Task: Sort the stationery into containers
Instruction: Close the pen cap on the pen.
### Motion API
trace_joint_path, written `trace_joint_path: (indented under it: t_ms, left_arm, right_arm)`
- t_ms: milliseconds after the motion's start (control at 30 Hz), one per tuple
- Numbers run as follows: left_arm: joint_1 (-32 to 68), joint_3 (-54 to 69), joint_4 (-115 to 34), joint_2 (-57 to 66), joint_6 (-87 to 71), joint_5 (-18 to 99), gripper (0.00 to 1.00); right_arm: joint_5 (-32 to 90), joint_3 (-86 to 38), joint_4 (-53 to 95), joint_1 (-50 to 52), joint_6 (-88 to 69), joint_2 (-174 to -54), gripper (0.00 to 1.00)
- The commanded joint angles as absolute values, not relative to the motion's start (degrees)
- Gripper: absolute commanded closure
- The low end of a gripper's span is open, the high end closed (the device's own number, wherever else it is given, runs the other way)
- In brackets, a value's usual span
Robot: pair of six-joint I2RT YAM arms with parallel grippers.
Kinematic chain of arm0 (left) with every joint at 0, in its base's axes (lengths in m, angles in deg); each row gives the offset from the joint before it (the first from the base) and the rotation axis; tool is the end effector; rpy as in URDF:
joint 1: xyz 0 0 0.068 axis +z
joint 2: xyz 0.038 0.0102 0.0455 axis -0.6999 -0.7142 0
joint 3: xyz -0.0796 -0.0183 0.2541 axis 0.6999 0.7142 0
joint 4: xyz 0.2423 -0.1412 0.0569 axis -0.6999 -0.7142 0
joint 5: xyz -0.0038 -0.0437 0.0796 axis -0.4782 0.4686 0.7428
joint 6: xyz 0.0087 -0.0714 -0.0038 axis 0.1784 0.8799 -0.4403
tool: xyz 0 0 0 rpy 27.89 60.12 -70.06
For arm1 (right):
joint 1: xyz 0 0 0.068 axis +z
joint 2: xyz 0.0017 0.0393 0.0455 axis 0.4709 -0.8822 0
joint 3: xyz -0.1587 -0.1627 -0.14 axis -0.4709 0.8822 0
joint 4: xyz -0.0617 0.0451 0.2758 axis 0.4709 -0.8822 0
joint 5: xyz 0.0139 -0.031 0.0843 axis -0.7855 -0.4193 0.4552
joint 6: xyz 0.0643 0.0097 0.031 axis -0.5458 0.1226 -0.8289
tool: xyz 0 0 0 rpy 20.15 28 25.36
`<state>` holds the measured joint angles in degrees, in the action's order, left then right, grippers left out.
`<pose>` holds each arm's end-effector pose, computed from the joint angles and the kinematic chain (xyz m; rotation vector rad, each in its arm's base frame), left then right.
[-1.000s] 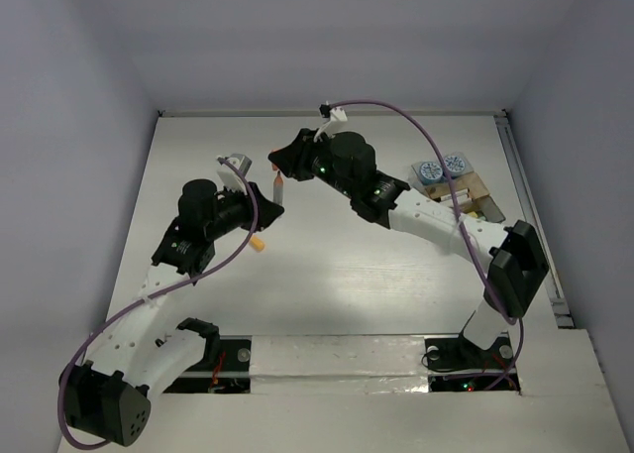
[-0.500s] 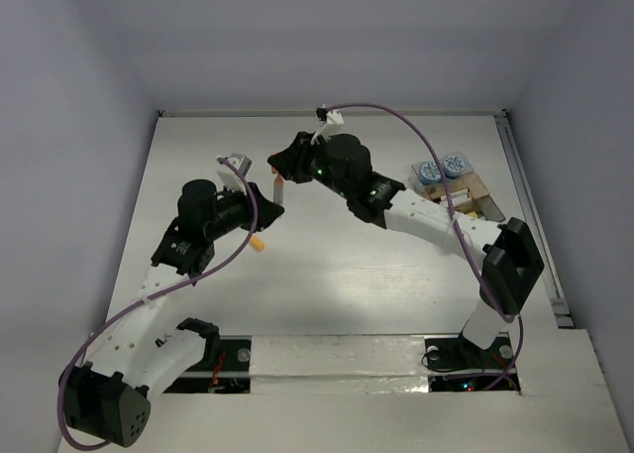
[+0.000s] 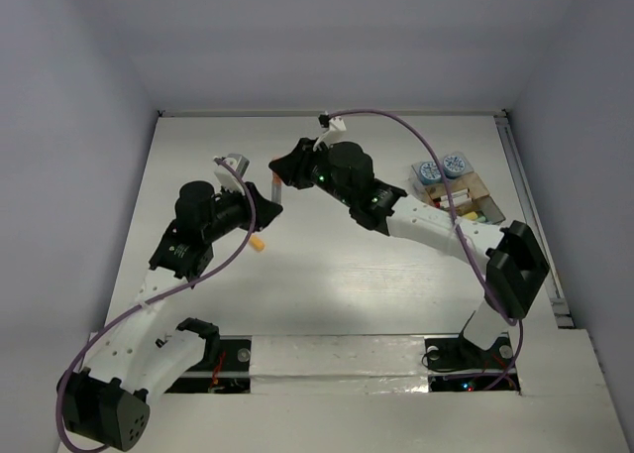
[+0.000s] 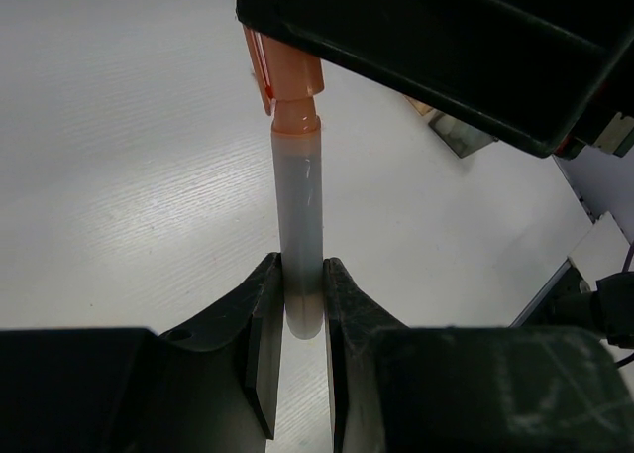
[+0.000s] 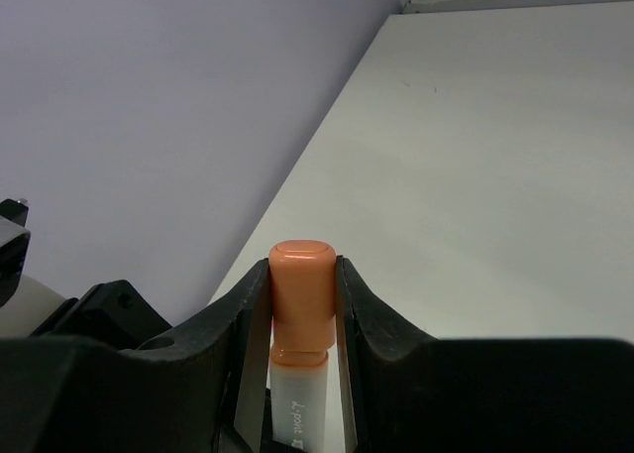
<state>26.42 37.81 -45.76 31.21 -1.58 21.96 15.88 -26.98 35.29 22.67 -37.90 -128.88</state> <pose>0.2317 -0.1037 0.3105 0.3616 1.7748 -0.8572 0.2933 0.3502 0.3370 -0.1562 1.7392 1.0546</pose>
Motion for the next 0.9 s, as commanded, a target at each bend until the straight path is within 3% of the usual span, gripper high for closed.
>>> trace_joint_path:
  t_ms: [0, 500, 867]
  left_arm:
    - [26.31, 36.52, -41.46, 32.52, -1.21, 22.25, 1.00]
    - [26.31, 36.87, -40.58, 35.33, -0.77, 23.83, 1.00]
    - [26.31, 36.70, -40.76, 35.07, -1.03, 24.27, 1.00]
  right_arm:
    - [14.65, -26.09, 39.22, 24.03, -36.87, -126.30, 1.00]
    - [15.44, -18.19, 45.81, 27.98, -41.26, -124.11, 1.00]
    - [22.55, -16.34, 40.29, 28.51, -41.88, -124.02, 1.00]
